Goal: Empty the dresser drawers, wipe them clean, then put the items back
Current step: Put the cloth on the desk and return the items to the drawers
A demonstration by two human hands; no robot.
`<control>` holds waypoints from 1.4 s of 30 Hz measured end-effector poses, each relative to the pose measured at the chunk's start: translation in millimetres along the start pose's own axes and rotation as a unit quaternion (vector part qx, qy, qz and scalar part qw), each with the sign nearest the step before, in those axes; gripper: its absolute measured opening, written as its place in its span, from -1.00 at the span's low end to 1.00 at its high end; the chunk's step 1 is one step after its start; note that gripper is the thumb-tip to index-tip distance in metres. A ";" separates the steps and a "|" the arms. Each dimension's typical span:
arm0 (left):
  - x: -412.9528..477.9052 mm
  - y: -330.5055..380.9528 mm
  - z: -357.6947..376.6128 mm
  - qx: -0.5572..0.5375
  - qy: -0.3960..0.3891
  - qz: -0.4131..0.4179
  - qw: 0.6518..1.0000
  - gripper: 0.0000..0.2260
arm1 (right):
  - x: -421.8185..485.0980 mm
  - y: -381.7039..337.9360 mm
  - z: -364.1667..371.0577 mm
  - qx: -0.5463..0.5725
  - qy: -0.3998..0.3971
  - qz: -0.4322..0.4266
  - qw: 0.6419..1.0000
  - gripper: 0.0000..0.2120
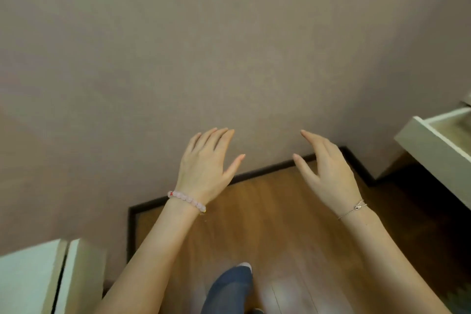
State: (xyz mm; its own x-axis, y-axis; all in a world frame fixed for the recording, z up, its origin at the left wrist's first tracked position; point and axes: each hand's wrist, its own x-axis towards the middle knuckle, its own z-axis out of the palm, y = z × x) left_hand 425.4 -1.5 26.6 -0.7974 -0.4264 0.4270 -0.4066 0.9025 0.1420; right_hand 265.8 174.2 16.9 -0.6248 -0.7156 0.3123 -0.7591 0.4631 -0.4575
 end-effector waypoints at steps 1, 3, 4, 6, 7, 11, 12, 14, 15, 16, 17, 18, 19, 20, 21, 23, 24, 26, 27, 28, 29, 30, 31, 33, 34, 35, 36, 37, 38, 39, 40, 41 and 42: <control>12.9 3.9 8.4 -0.011 -0.005 0.023 1.000 -0.52 | -0.6 6.3 -2.2 -0.009 0.008 0.020 1.000 -0.51; 39.3 13.6 26.0 -0.034 -0.016 0.073 0.997 -0.52 | -1.8 18.4 -7.0 -0.024 0.026 0.065 0.997 -0.51; 52.2 19.2 34.5 -0.047 -0.020 0.098 0.994 -0.52 | -2.8 23.6 -9.4 -0.031 0.037 0.091 0.995 -0.51; 74.4 32.0 50.1 -0.074 -0.028 0.147 0.986 -0.53 | -8.2 32.5 -12.5 -0.039 0.053 0.144 0.987 -0.51; 84.2 38.8 57.7 -0.087 -0.031 0.173 0.981 -0.54 | -11.8 36.2 -13.4 -0.042 0.058 0.171 0.983 -0.52; 115.0 64.1 84.8 -0.132 -0.055 0.267 0.953 -0.54 | -28.8 47.0 -12.6 -0.063 0.099 0.260 0.958 -0.53; 119.5 70.4 90.9 -0.141 -0.061 0.287 0.945 -0.54 | -33.8 48.8 -12.3 -0.069 0.109 0.281 0.951 -0.53; 126.5 83.7 102.1 -0.161 -0.068 0.322 0.930 -0.54 | -42.9 51.6 -14.3 -0.078 0.128 0.318 0.936 -0.53; 129.3 90.4 107.1 -0.171 -0.073 0.337 0.923 -0.54 | -47.2 53.3 -16.0 -0.083 0.136 0.333 0.930 -0.53; 131.1 97.5 111.8 -0.180 -0.081 0.352 0.915 -0.54 | -51.4 55.1 -17.9 -0.087 0.145 0.345 0.923 -0.53; 132.9 104.8 116.4 -0.190 -0.088 0.367 0.906 -0.54 | -55.4 57.2 -20.2 -0.092 0.153 0.358 0.916 -0.53; 134.5 112.8 120.5 -0.198 -0.096 0.382 0.898 -0.54 | -59.4 59.4 -22.6 -0.097 0.161 0.372 0.909 -0.53; 136.0 121.1 124.6 -0.204 -0.101 0.396 0.890 -0.54 | -63.6 61.8 -24.8 -0.101 0.170 0.387 0.901 -0.53; 137.4 130.1 128.5 -0.210 -0.105 0.408 0.882 -0.54 | -68.3 64.6 -26.8 -0.105 0.178 0.401 0.892 -0.54; 138.5 139.3 132.3 -0.216 -0.110 0.419 0.875 -0.54 | -73.6 67.4 -28.9 -0.109 0.185 0.414 0.885 -0.54; 140.2 158.6 139.9 -0.225 -0.125 0.438 0.861 -0.54 | -84.0 74.4 -33.8 -0.114 0.193 0.437 0.871 -0.54; 141.5 169.0 144.3 -0.229 -0.132 0.447 0.854 -0.54 | -88.7 79.4 -36.6 -0.116 0.197 0.448 0.865 -0.54; 144.9 191.3 153.9 -0.235 -0.139 0.464 0.843 -0.54 | -97.5 93.8 -42.4 -0.115 0.201 0.468 0.853 -0.54; 147.2 202.7 159.1 -0.235 -0.140 0.470 0.839 -0.54 | -100.9 103.2 -45.3 -0.115 0.201 0.476 0.848 -0.54; 149.9 214.6 164.3 -0.233 -0.143 0.476 0.836 -0.54 | -103.3 113.5 -48.7 -0.114 0.202 0.483 0.845 -0.54; 153.1 227.5 169.8 -0.230 -0.147 0.481 0.833 -0.53 | -104.8 125.0 -52.8 -0.113 0.203 0.487 0.842 -0.53; 156.8 241.1 175.4 -0.226 -0.153 0.485 0.831 -0.53 | -106.2 137.6 -57.5 -0.112 0.204 0.490 0.840 -0.53; 160.2 255.2 180.9 -0.224 -0.158 0.488 0.829 -0.53 | -107.6 150.7 -62.9 -0.112 0.206 0.492 0.839 -0.53; 167.4 284.8 192.1 -0.219 -0.163 0.492 0.827 -0.53 | -109.7 179.1 -75.7 -0.110 0.208 0.493 0.838 -0.54; 170.8 299.9 197.2 -0.218 -0.166 0.492 0.826 -0.53 | -110.1 193.4 -82.8 -0.108 0.208 0.492 0.838 -0.54; 174.0 315.4 201.4 -0.218 -0.170 0.493 0.825 -0.53 | -110.7 207.1 -90.7 -0.106 0.209 0.492 0.838 -0.54; 176.8 331.2 205.5 -0.218 -0.175 0.494 0.823 -0.53 | -111.5 220.4 -99.1 -0.102 0.209 0.494 0.838 -0.54; 178.8 346.3 208.8 -0.219 -0.179 0.494 0.822 -0.53 | -113.3 233.0 -107.2 -0.098 0.208 0.496 0.838 -0.55; 180.5 360.7 212.1 -0.219 -0.183 0.494 0.821 -0.52 | -115.6 245.4 -114.6 -0.096 0.205 0.497 0.837 -0.55; 181.8 374.3 215.8 -0.218 -0.186 0.494 0.821 -0.52 | -118.5 257.3 -121.5 -0.093 0.203 0.500 0.837 -0.55; 182.7 387.1 219.7 -0.217 -0.189 0.494 0.821 -0.51 | -121.8 268.9 -127.9 -0.092 0.200 0.503 0.836 -0.54; 183.5 398.4 223.8 -0.216 -0.192 0.494 0.820 -0.51 | -125.1 279.5 -133.6 -0.092 0.197 0.507 0.834 -0.54; 184.1 408.7 228.1 -0.215 -0.195 0.495 0.819 -0.51 | -128.5 288.9 -138.8 -0.091 0.194 0.512 0.832 -0.54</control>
State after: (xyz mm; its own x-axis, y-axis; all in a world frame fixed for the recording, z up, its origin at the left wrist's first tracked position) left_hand 10.7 275.1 -40.4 -0.7577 0.6158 0.2162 0.6525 0.7201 0.2359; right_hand 101.5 472.6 -39.8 -0.9457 0.3098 0.0984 0.2148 0.8228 -0.5261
